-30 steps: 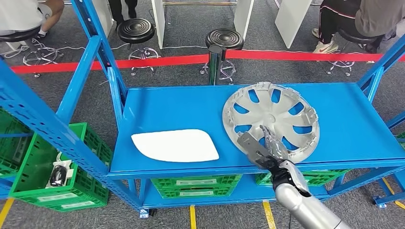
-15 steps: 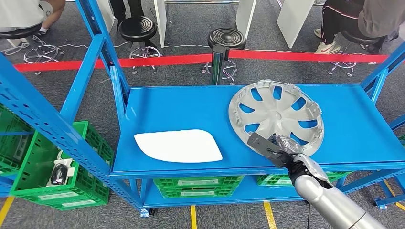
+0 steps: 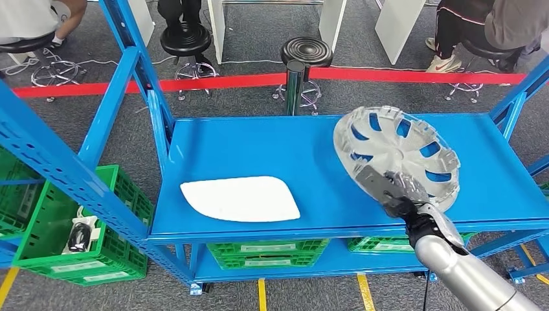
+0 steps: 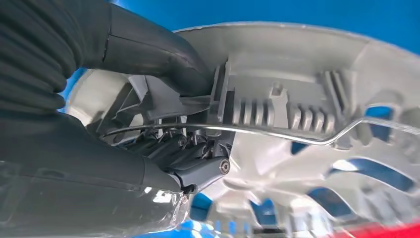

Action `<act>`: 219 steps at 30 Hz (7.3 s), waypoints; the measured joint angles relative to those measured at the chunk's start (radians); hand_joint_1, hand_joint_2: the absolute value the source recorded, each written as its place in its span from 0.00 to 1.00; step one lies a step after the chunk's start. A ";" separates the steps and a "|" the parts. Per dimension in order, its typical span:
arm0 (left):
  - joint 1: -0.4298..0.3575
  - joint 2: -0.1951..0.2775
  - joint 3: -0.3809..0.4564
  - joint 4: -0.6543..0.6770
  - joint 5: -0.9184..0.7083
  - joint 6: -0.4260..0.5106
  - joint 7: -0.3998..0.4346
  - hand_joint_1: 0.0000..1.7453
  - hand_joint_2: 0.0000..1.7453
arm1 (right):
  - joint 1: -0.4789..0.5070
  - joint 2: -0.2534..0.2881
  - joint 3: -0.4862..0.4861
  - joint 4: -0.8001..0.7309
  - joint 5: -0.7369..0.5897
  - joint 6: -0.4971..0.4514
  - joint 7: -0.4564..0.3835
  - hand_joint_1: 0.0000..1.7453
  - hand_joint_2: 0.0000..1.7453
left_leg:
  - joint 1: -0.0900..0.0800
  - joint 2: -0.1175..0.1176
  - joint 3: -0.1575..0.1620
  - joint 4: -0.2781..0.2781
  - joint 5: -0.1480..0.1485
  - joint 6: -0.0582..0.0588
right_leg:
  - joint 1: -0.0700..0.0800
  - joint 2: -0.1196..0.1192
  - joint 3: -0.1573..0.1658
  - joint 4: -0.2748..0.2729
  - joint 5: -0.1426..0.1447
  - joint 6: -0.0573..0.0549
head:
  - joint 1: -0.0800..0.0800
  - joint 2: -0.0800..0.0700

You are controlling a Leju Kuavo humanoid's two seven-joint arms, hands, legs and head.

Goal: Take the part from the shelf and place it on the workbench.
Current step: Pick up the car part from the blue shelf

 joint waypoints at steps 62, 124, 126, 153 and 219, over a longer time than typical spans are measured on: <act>-0.029 -0.034 0.132 0.018 -0.005 -0.054 -0.373 0.00 1.00 | 0.158 0.302 -0.004 -0.777 -0.424 -0.313 -0.792 1.00 1.00 | -0.009 0.003 -0.001 0.000 -0.007 0.006 | -0.009 0.001 -0.002 0.000 -0.004 0.006 | -0.003 0.000; -0.037 0.065 0.046 0.018 0.019 0.057 -0.134 0.00 1.00 | -0.007 0.346 0.036 -0.591 -0.552 -0.266 -0.902 1.00 1.00 | 0.024 0.002 0.125 -0.025 -0.086 -0.063 | -0.018 -0.021 -0.109 0.014 0.095 0.002 | -0.016 0.000; -0.036 0.065 0.046 0.018 0.018 0.058 -0.134 0.00 1.00 | -0.009 0.346 0.037 -0.591 -0.552 -0.265 -0.902 1.00 1.00 | 0.022 0.001 0.120 -0.037 -0.083 -0.043 | -0.021 -0.021 -0.115 0.015 0.108 0.013 | -0.015 0.000; -0.035 0.057 0.022 0.019 -0.006 0.111 -0.116 0.00 1.00 | -0.020 0.349 0.040 -0.577 -0.559 -0.251 -0.894 1.00 1.00 | 0.020 0.004 0.097 0.032 -0.059 -0.061 | -0.004 -0.019 -0.098 -0.010 0.090 -0.020 | -0.024 0.000; -0.028 0.060 -0.120 0.016 -0.006 0.127 -0.078 0.00 1.00 | -0.045 0.360 0.112 -0.510 -0.598 -0.236 -0.886 1.00 1.00 | 0.005 -0.003 0.168 -0.090 -0.077 -0.009 | -0.006 -0.012 -0.131 0.000 0.120 0.002 | -0.048 0.000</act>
